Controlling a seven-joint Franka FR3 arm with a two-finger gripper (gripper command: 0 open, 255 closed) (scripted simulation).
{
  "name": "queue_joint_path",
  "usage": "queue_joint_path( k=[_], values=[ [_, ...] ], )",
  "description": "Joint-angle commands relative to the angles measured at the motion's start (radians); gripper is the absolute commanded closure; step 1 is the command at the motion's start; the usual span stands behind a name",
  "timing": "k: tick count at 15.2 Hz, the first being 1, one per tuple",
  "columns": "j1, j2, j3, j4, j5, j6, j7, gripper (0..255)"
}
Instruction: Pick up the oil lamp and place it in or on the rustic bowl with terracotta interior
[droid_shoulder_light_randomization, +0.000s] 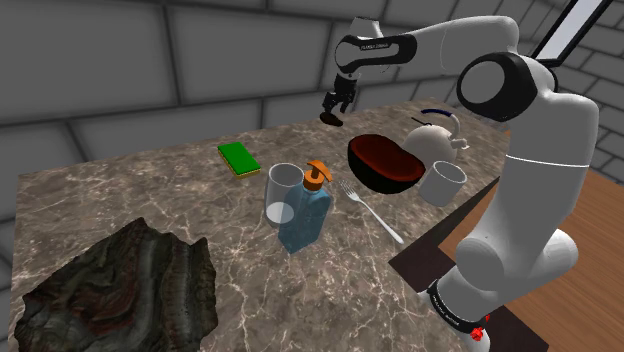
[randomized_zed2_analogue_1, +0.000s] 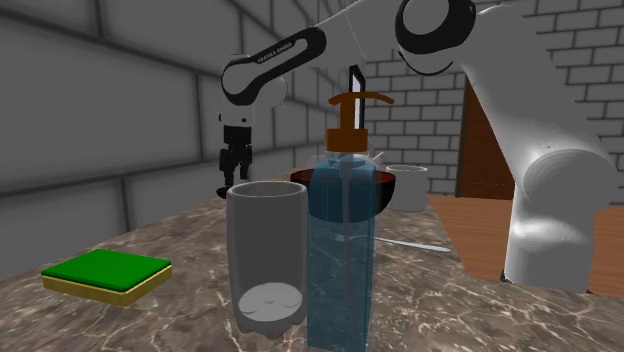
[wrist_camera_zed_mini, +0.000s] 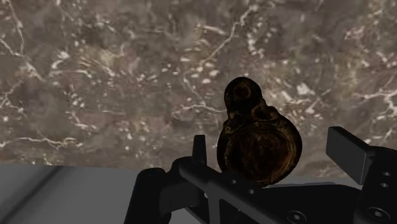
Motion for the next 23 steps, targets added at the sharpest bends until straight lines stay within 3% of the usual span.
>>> queue_joint_path(
  k=[1,6,13,14,23],
  values=[
    [-0.017,0.014,0.013,-0.002,0.021,0.022,-0.058,0],
    [-0.015,0.04,0.011,-0.024,0.015,0.07,-0.055,0],
    [-0.015,0.04,0.011,-0.024,0.015,0.069,-0.055,0],
    [-0.015,0.04,0.011,-0.024,0.015,0.069,-0.055,255],
    [-0.015,0.04,0.011,-0.024,0.015,0.069,-0.055,255]
  ],
)
